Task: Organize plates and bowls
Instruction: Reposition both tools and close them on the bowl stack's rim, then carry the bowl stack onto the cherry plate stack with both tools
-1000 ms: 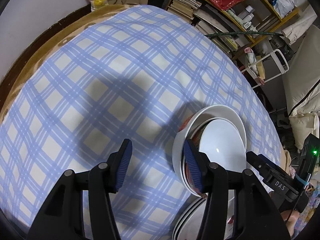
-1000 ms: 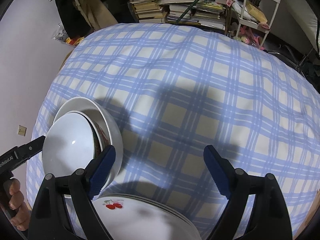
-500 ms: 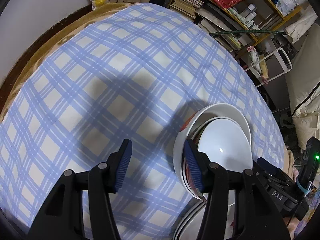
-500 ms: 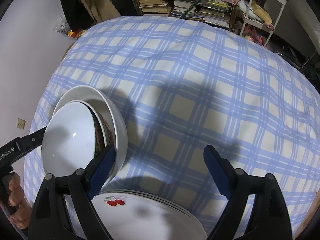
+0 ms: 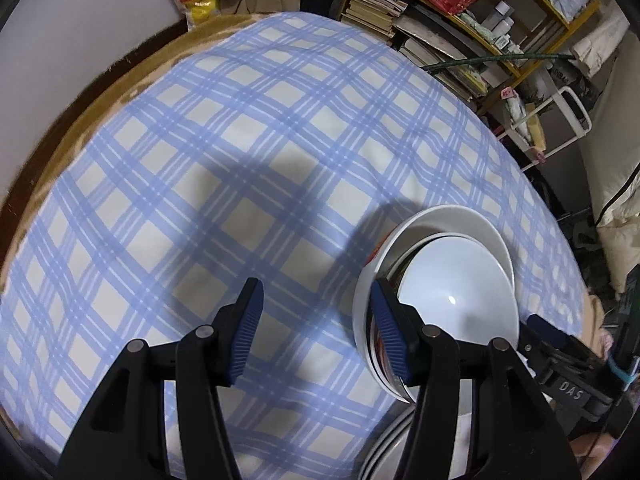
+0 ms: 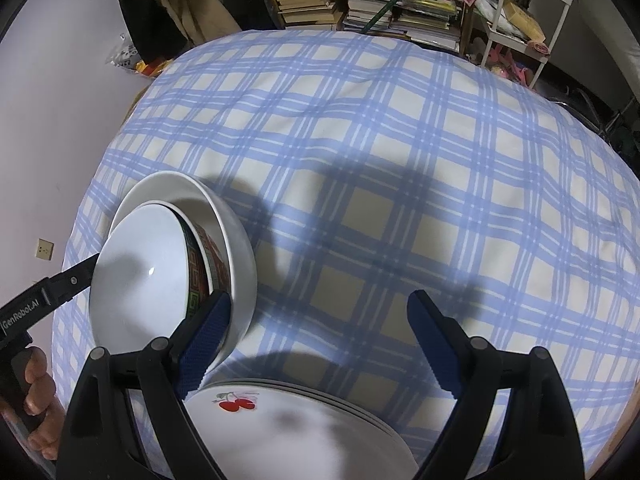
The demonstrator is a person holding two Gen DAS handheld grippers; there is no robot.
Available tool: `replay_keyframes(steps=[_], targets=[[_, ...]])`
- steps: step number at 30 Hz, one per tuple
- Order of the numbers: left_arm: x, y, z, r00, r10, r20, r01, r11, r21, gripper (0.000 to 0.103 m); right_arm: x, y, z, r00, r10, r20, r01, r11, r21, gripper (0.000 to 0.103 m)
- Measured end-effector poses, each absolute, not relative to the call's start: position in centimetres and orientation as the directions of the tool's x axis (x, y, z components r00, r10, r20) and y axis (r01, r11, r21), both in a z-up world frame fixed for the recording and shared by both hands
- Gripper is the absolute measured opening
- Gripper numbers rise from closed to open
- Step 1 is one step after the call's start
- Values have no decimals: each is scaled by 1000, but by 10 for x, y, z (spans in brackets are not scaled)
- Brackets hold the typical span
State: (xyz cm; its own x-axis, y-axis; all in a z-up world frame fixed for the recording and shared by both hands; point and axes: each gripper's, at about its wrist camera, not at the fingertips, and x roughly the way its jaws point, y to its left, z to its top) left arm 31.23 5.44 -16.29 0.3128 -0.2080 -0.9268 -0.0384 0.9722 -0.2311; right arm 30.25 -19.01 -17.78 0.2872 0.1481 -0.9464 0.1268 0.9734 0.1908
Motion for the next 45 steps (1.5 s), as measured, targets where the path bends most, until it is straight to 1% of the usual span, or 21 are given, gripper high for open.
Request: replay_keyframes(steps=[3,9,11,15,20,24,26,27,28,30,31,32,33,34,35,36,37,38,41,45], targets=[[314,47,-160,324,-164,-932,-13,984,-178,55,303,-191,-178,288,150,-946,131,972,194,94],[325,24,-152,347,-66,-936,118,993,-26,53,306,-190,-176,285,138,-949,121,976,178,94],[329,21,-151,344,-53,-938,143,990,-4,53,307,-188,-175,278,129,-952,110,980,165,94],[335,24,-152,333,-90,-939,140,989,-45,51,311,-184,-172,266,104,-958,77,989,128,94],[337,31,-157,307,-152,-939,121,985,-120,48,313,-183,-172,257,104,-961,74,989,127,94],[338,32,-159,284,-166,-944,112,984,-139,43,313,-182,-173,250,111,-962,75,988,134,93],[338,27,-157,282,-159,-946,132,983,-126,36,313,-181,-173,248,111,-962,75,988,133,93],[338,23,-156,282,-153,-947,153,982,-113,29,313,-181,-173,245,111,-963,74,988,133,92],[337,17,-155,284,-149,-947,181,978,-100,20,313,-181,-173,243,109,-964,72,989,130,91],[336,8,-154,287,-144,-947,216,973,-83,11,313,-179,-172,237,116,-965,68,988,135,85],[336,6,-154,287,-144,-947,221,972,-81,8,314,-178,-171,233,124,-965,66,988,143,79],[336,5,-154,287,-148,-946,222,971,-85,7,314,-177,-170,228,131,-965,67,986,150,72],[336,6,-154,286,-152,-946,222,971,-89,5,314,-175,-170,226,136,-965,66,986,154,68],[336,7,-154,283,-162,-945,224,970,-99,5,314,-173,-169,224,144,-964,61,985,161,58],[336,8,-153,280,-172,-944,227,968,-109,5,314,-170,-168,221,153,-963,55,984,170,44],[336,9,-153,278,-184,-943,231,965,-121,5,315,-166,-166,215,173,-961,47,981,187,38],[336,10,-153,274,-195,-942,231,964,-133,5,315,-165,-166,209,185,-960,45,979,198,25],[336,12,-153,270,-207,-940,231,962,-145,5,316,-162,-166,198,194,-961,46,977,207,19],[338,19,-154,257,-244,-935,214,958,-191,5,319,-157,-165,179,176,-968,55,981,188,15],[337,12,-158,272,-194,-942,226,965,-134,5,323,-150,-165,164,152,-975,58,985,163,15]])
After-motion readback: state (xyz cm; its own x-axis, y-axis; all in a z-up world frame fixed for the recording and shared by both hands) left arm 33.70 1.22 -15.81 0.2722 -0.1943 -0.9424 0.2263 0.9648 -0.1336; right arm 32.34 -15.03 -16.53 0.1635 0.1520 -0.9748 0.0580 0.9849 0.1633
